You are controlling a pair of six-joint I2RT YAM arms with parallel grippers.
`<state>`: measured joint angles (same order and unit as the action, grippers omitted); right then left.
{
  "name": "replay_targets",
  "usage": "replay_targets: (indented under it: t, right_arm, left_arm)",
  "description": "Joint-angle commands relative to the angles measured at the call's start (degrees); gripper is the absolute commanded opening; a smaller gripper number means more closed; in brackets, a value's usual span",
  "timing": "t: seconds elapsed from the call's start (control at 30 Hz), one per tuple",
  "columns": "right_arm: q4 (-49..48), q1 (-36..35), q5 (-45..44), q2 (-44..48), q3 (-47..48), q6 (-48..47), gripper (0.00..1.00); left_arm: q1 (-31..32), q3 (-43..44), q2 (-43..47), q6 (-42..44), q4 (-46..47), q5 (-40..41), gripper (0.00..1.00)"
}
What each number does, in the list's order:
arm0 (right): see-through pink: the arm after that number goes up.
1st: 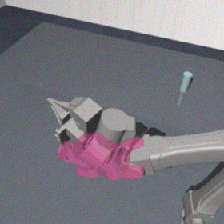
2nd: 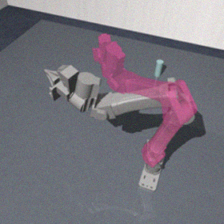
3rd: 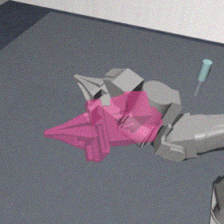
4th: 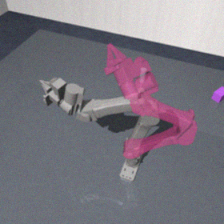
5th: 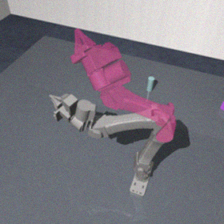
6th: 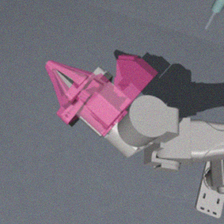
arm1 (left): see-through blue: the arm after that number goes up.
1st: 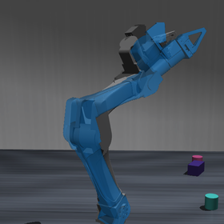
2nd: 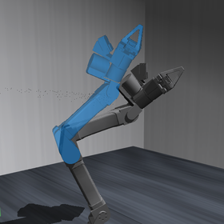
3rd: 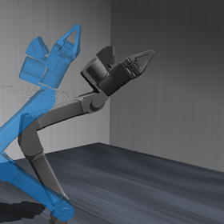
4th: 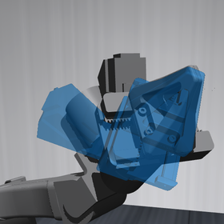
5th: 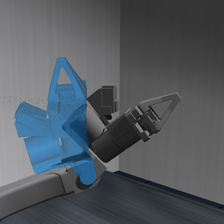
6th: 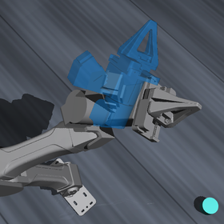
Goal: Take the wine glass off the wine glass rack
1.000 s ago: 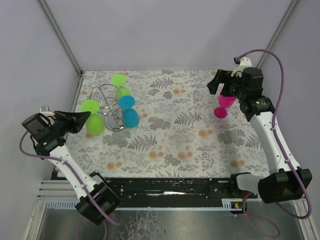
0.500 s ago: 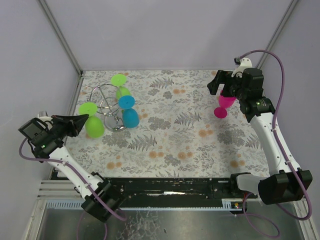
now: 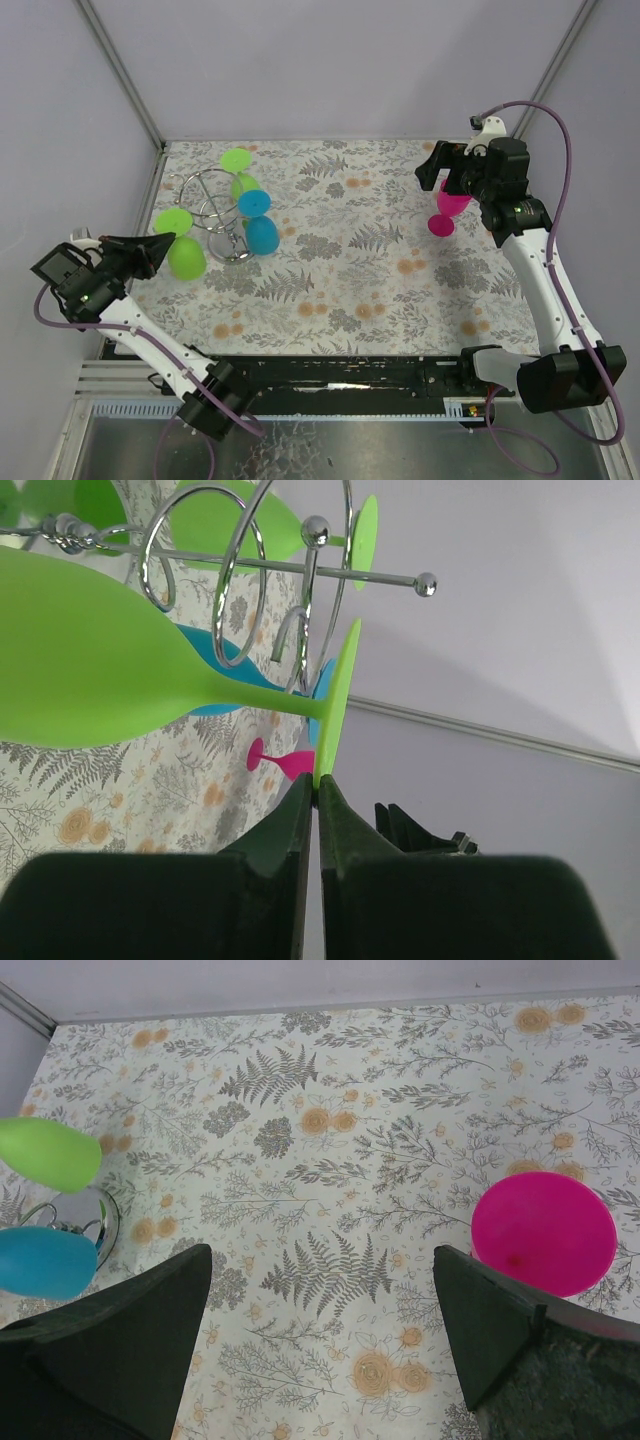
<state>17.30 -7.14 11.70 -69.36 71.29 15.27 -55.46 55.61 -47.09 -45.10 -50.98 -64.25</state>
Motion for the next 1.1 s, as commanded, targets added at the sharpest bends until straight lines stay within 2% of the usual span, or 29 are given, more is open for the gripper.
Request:
replay_targets:
  t: [0.0, 0.53, 0.73, 0.93, 1.07]
  right_arm:
    - [-2.14, -0.59, 1.23, 1.75, -0.18, 0.37, 0.99]
    - [-2.27, -0.62, 1.04, 1.52, -0.12, -0.06, 0.99]
    - [-2.52, -0.63, 1.04, 1.05, -0.18, -0.2, 0.99]
    - [-3.08, -0.66, 1.68, 0.06, 0.3, 0.72, 0.99]
    - [-3.01, -0.72, 2.05, -0.65, 0.99, 0.87, 0.99]
  left_arm:
    - [-1.93, 1.78, 0.75, 1.8, -2.92, -0.41, 0.0]
    - [-6.73, 3.41, 0.07, 0.67, -1.54, 1.58, 0.0]
    - [-6.93, 4.42, -0.69, -5.5, 8.4, 0.96, 0.0]
    - [-6.94, 11.4, -3.55, -8.34, 16.8, -1.87, 0.0]
    - [-6.78, 15.49, -4.78, -13.93, 28.22, -3.99, 0.0]
